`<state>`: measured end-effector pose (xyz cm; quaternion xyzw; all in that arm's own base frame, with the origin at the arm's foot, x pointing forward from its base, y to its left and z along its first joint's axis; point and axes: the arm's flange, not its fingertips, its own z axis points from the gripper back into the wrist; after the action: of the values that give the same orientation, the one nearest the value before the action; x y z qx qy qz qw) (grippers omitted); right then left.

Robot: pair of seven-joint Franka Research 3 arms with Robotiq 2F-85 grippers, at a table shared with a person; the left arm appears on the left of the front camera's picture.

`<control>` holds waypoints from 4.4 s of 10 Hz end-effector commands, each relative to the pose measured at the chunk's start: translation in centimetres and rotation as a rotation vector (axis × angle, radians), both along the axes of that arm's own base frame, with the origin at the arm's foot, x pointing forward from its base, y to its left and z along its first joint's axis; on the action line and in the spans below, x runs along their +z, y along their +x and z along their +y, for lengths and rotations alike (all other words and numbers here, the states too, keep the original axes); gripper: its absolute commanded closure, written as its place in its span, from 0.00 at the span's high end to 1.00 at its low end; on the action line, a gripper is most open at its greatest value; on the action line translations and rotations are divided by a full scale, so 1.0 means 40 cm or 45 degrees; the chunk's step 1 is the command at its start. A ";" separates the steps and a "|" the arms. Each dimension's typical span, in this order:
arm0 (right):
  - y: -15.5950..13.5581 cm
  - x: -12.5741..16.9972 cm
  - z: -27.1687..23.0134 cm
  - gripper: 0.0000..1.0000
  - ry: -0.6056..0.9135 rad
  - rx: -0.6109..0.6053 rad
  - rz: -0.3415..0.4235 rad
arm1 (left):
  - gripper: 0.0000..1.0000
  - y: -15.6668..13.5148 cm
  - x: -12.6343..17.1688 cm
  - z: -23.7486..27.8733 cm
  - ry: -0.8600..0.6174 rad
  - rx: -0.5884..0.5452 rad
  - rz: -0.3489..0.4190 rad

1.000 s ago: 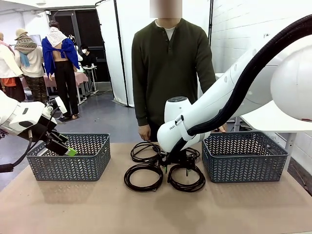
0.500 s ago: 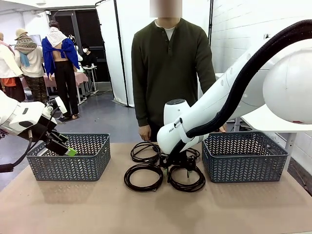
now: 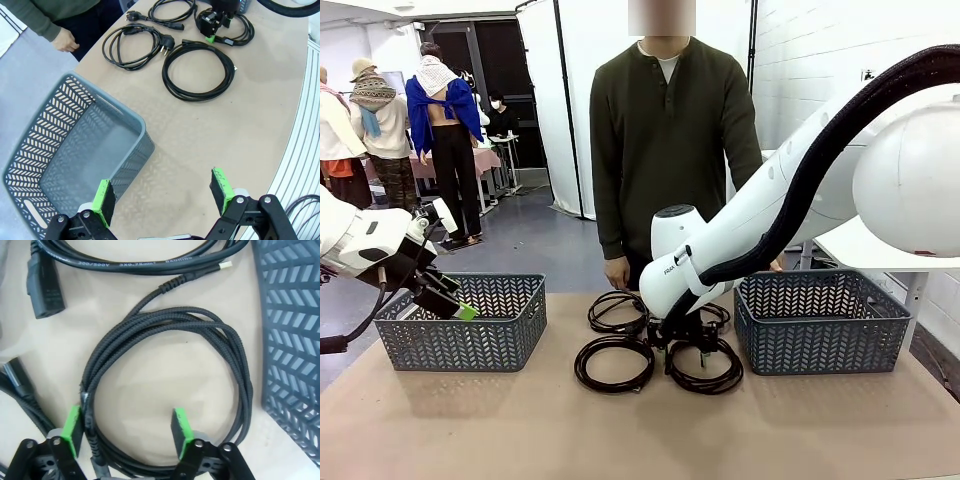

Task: Organize the cables according to human instructions.
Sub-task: Pick up a bundle of cables and place it in the basket indicated by the human.

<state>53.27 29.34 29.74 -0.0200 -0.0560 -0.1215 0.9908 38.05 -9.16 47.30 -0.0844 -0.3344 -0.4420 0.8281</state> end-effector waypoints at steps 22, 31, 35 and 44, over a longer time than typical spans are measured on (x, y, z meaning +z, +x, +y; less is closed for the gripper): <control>-0.121 0.464 -0.006 0.00 0.099 1.321 -0.071 | 1.00 0.004 -0.003 0.003 -0.017 0.006 0.005; -0.096 0.489 -0.044 0.00 0.102 1.502 -0.053 | 1.00 0.004 -0.003 0.003 -0.017 0.006 0.005; -0.093 0.504 -0.099 0.00 0.039 1.677 0.016 | 1.00 0.004 -0.003 0.003 -0.017 0.006 0.005; -0.081 0.499 -0.499 0.00 -0.121 2.026 -0.029 | 1.00 0.004 -0.003 0.003 -0.017 0.006 0.005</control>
<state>50.50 10.51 50.40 0.0033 -0.0501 0.6060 0.7939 38.04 -9.19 47.31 -0.0840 -0.3343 -0.4420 0.8282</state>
